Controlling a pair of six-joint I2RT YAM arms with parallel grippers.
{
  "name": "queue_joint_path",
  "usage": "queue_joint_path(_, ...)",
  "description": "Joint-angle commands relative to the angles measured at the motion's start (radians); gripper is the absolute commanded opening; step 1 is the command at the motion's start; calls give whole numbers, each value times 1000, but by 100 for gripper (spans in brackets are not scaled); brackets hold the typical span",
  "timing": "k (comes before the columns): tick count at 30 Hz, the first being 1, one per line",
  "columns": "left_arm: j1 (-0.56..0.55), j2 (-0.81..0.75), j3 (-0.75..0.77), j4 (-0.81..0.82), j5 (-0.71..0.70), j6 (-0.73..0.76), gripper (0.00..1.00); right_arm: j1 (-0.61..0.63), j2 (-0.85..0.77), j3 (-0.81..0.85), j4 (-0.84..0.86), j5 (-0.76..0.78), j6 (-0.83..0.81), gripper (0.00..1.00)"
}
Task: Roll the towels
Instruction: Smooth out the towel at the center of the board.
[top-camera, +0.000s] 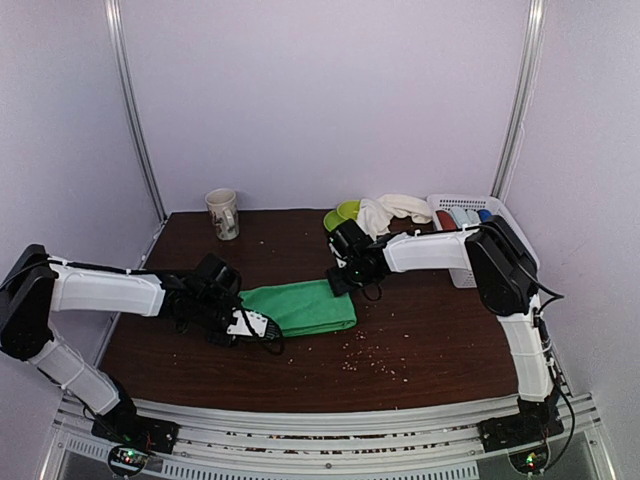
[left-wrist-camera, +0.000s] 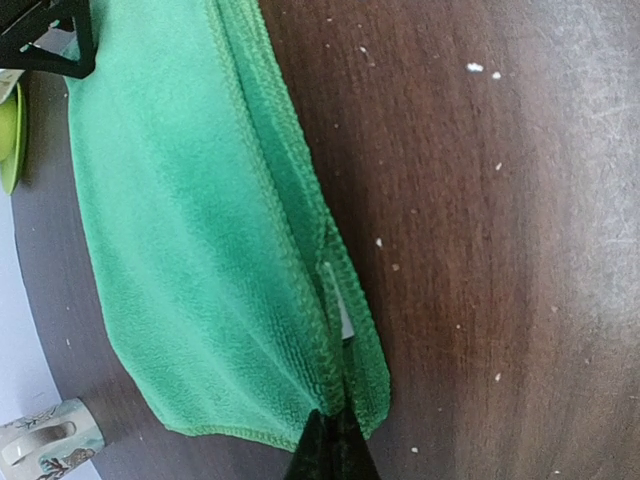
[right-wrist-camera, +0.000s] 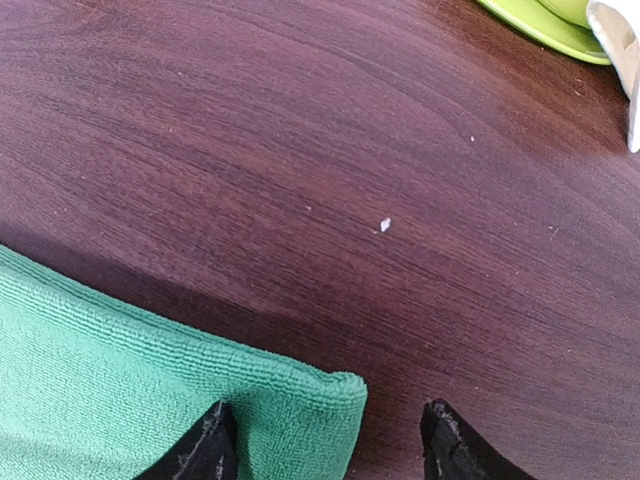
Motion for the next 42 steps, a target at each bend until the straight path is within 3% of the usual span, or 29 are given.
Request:
queue_joint_path(1, -6, 26, -19, -20, 23, -1, 0, -6, 4, 22, -23, 26, -3, 63)
queue_joint_path(10, -7, 50, -19, -19, 16, -5, 0, 2, -42, 11, -27, -21, -20, 67)
queue_joint_path(14, -8, 64, -20, -11, -8, -4, 16, 12, -76, 6, -50, -21, -36, 71)
queue_joint_path(19, -7, 27, -18, -21, -12, -5, 52, 17, -157, -57, -54, -10, -55, 75)
queue_joint_path(22, 4, -31, 9, -41, -4, -13, 66, 18, -220, -113, -49, -2, -65, 77)
queue_joint_path(26, 69, -99, 78, -73, 54, -28, 90, 19, -311, -213, -16, -36, -73, 75)
queue_joint_path(28, 117, -102, 124, -75, 95, -56, 97, 21, -356, -266, 16, -77, -74, 72)
queue_joint_path(31, 162, -49, 191, -21, 93, -183, 97, 24, -407, -342, 85, -149, -63, 59)
queue_joint_path(34, 176, 41, 272, 1, 93, -298, 85, 24, -419, -391, 152, -249, -41, 41)
queue_joint_path(37, 186, 122, 337, 2, 139, -386, 53, 24, -394, -412, 208, -356, -9, 32)
queue_joint_path(38, 187, 150, 352, 1, 153, -403, 38, 26, -384, -416, 231, -381, 1, 31)
queue_joint_path(42, 190, 218, 380, 3, 178, -434, 13, 39, -339, -425, 284, -451, 28, 29)
